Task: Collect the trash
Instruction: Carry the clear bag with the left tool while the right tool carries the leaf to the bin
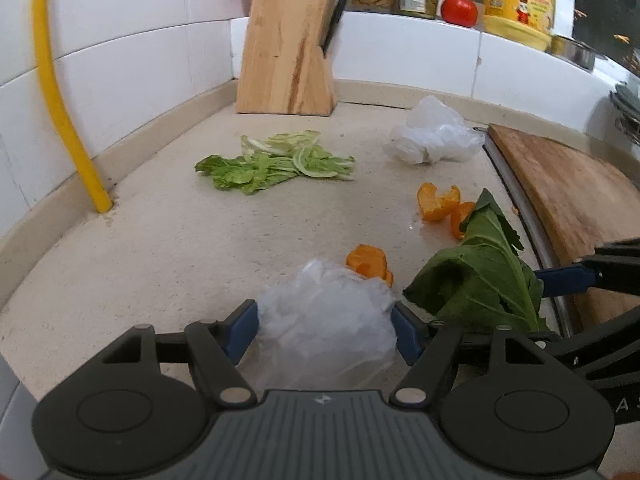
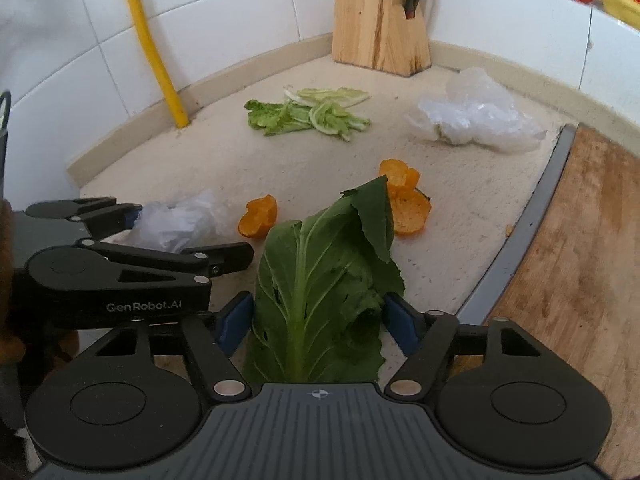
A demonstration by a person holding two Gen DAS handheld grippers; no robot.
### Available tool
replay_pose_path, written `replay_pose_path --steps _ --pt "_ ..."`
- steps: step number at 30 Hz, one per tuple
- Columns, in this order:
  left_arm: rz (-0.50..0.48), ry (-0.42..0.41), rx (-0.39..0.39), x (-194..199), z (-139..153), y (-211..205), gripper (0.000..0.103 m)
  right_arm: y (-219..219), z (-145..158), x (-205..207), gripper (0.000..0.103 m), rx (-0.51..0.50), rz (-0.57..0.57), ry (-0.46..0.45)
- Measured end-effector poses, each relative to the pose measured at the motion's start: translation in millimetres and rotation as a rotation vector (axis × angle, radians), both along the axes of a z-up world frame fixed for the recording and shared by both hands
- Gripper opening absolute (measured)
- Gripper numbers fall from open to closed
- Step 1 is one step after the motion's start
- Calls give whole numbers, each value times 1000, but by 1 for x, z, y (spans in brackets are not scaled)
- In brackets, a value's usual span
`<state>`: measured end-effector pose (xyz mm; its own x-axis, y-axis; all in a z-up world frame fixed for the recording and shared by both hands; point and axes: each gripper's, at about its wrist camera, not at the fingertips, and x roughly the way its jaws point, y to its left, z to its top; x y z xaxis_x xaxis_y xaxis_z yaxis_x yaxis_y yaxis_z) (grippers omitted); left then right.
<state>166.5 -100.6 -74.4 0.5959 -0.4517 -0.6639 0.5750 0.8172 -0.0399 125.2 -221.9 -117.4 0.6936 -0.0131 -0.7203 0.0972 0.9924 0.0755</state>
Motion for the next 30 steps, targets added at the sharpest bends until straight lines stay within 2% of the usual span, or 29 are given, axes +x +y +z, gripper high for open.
replay_pose_path --steps 3,5,6,7,11,16,30 --pt "27 -7 0 -1 -1 3 70 1 -3 -4 80 3 -13 -38" --pt "41 -4 9 -2 -3 4 82 2 -7 -5 96 -13 -3 -42" --pt "51 4 11 -2 -3 5 88 3 -9 -6 98 -33 -4 -41" --pt "54 1 12 -3 -4 5 89 4 -12 -6 103 -48 -4 -41" --pt "72 -1 9 -6 -4 6 91 8 -14 -10 103 -74 24 -50" --pt "76 3 13 -9 -6 5 98 9 -14 -8 103 -93 46 -34" --pt "59 4 9 -10 -7 5 100 14 -15 -9 103 -120 53 -15"
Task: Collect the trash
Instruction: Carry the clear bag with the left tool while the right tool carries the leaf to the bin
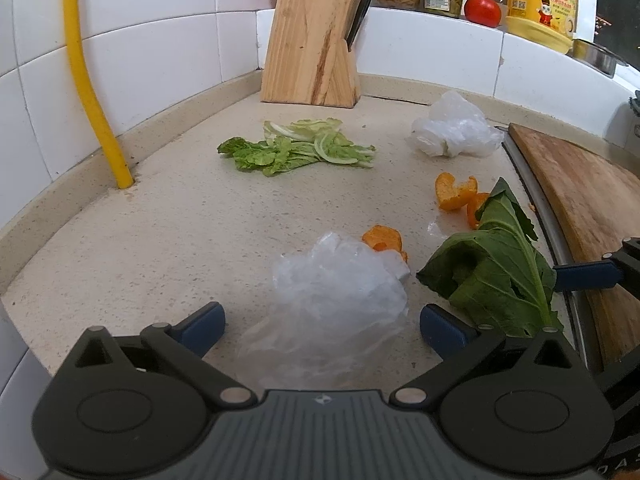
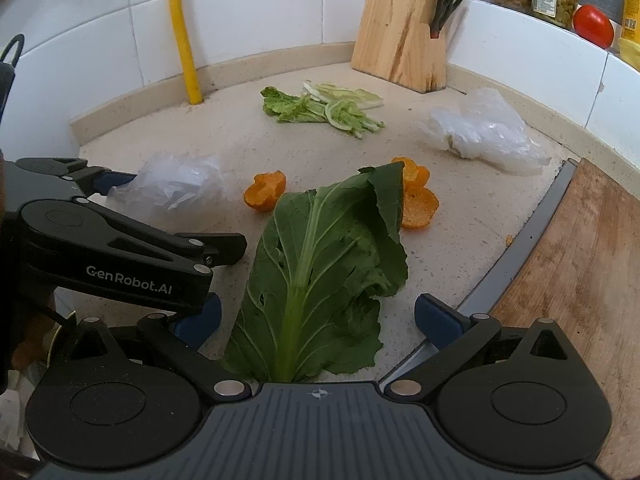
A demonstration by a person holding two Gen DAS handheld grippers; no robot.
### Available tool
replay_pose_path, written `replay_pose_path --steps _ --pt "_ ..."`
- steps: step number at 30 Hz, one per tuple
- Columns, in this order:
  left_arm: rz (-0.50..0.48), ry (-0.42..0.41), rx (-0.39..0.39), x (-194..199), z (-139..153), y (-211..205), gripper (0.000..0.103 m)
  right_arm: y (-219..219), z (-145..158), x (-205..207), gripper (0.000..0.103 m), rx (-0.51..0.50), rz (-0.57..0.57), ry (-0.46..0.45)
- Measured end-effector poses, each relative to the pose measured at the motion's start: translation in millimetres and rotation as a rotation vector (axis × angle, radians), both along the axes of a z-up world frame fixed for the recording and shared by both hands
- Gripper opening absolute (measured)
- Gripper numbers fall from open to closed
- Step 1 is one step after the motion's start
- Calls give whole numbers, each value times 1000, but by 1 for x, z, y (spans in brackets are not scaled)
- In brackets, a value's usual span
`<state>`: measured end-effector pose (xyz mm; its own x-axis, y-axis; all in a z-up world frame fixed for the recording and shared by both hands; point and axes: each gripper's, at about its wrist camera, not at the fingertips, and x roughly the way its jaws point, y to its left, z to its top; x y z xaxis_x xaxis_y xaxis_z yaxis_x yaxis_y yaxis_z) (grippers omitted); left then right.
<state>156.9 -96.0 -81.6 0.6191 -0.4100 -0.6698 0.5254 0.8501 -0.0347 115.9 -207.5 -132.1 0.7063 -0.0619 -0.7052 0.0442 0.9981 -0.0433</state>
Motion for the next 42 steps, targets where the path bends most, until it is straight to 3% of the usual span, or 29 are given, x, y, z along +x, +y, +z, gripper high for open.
replay_pose_path --steps 3,7,9,12,14,16,17,19,24,42 --pt "4 0 -6 0 0 0 99 3 1 -1 99 -7 7 -2" --pt "17 0 -29 0 0 0 99 12 5 -4 76 -19 64 -18" --pt "18 5 -48 1 0 0 98 12 6 -5 71 -16 61 -20" --pt "12 -1 -8 -1 1 -5 94 8 9 -6 51 -15 37 -24" --pt "-5 -12 -16 -5 3 -6 78 5 11 -6 32 -11 21 -22" --pt "-12 -20 -23 -9 7 -7 49 -1 13 -5 20 22 2 -18" --pt "-15 -19 -27 -9 8 -7 43 -4 13 -4 14 38 -2 -16" --pt "-14 -11 -26 -9 10 -7 34 -9 15 -4 13 82 -2 -13" --pt "-12 9 -42 -13 11 -1 25 -5 25 -8 12 94 13 -48" --pt "25 -6 -78 -27 30 34 23 1 44 -13 12 123 -42 -97"
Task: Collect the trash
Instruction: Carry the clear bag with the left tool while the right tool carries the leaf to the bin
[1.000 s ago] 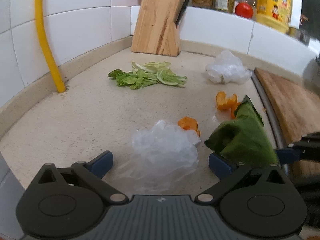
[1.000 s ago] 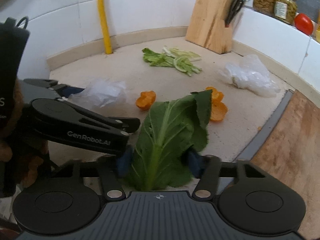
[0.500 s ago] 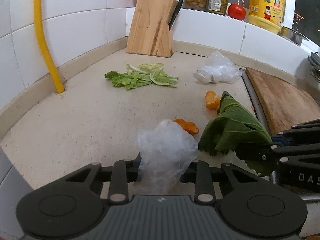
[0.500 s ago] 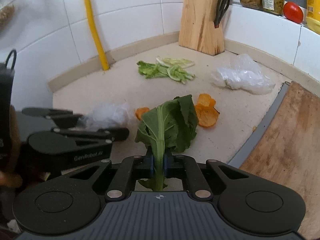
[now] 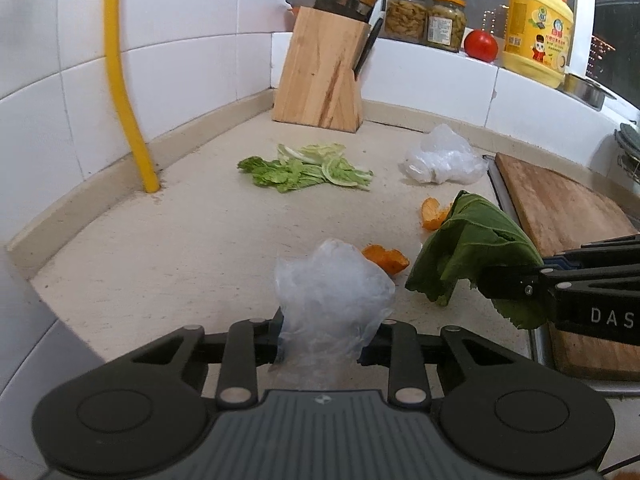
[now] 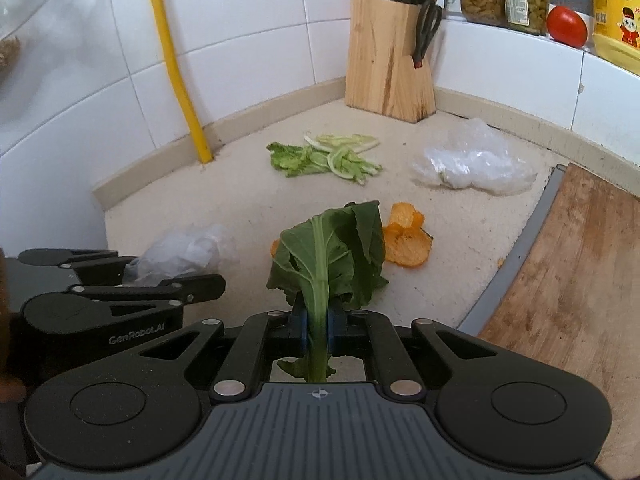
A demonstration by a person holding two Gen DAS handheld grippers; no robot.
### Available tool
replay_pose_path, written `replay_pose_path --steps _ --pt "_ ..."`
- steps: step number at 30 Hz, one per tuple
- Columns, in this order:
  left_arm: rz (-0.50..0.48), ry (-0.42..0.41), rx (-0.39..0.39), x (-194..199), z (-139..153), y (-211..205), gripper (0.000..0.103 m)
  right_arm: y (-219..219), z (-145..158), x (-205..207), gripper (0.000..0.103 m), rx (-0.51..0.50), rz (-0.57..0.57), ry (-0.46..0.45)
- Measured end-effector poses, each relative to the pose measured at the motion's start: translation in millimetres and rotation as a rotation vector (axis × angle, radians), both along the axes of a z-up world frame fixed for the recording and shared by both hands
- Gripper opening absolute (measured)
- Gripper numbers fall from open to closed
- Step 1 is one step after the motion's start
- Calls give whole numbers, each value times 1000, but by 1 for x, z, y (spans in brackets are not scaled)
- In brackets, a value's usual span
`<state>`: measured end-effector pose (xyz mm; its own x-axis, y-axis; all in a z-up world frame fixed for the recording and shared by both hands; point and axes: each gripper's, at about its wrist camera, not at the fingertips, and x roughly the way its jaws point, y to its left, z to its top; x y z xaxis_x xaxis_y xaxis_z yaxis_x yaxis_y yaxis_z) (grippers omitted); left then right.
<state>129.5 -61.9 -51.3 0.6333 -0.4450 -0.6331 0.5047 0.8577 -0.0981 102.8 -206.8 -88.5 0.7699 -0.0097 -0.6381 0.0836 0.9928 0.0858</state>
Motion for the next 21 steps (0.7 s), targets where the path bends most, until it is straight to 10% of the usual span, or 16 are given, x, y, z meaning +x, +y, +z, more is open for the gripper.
replay_pose_path --steps 21 --pt "61 -32 -17 -21 14 53 23 54 12 3 12 -18 63 -27"
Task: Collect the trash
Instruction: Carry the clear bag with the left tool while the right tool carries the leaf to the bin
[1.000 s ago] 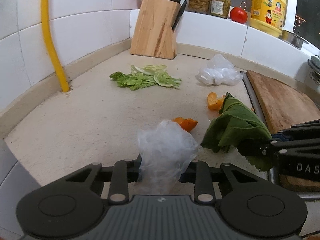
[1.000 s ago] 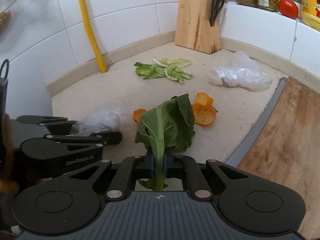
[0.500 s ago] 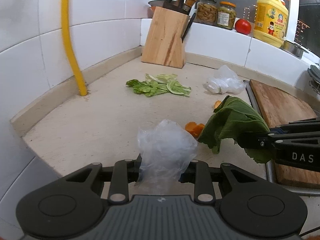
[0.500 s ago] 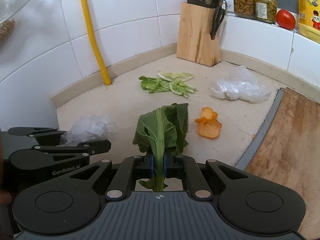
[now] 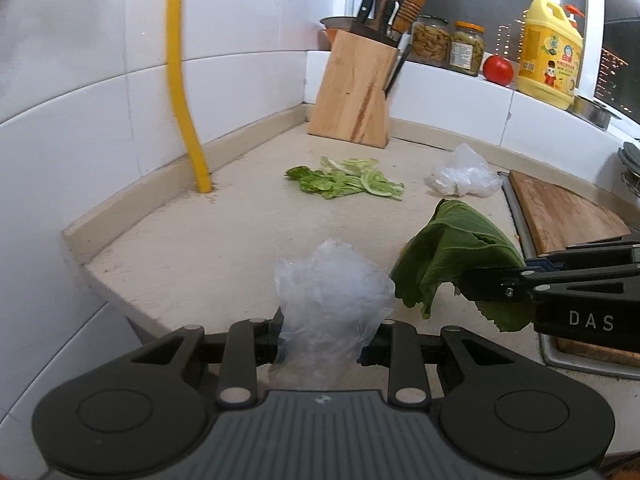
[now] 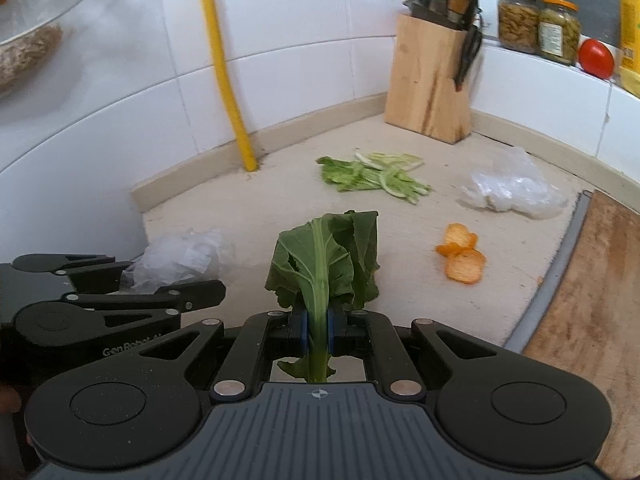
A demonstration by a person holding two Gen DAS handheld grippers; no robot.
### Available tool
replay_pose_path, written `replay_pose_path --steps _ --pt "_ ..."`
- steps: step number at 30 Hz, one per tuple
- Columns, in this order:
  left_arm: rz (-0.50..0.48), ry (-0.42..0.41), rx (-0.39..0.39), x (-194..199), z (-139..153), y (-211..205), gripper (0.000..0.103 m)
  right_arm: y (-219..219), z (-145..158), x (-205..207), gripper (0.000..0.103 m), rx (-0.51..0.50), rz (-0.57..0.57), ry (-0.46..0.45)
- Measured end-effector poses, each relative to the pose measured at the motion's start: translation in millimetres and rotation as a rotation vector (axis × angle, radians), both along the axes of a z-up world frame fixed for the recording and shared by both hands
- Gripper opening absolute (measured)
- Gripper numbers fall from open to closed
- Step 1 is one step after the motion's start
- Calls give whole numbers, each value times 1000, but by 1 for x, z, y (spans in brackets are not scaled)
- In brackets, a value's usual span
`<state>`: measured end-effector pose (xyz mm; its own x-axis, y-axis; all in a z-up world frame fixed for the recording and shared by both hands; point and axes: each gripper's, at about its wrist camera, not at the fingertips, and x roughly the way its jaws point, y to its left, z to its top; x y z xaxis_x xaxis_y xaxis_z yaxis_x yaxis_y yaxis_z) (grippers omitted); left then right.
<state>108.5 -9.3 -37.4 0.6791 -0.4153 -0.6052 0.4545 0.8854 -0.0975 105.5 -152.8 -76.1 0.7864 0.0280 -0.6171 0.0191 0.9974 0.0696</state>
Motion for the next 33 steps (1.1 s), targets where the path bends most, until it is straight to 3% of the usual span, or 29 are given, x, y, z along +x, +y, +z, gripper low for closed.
replay_pose_path --steps 33 --pt "193 -6 12 -31 1 78 23 94 -4 14 12 -4 231 16"
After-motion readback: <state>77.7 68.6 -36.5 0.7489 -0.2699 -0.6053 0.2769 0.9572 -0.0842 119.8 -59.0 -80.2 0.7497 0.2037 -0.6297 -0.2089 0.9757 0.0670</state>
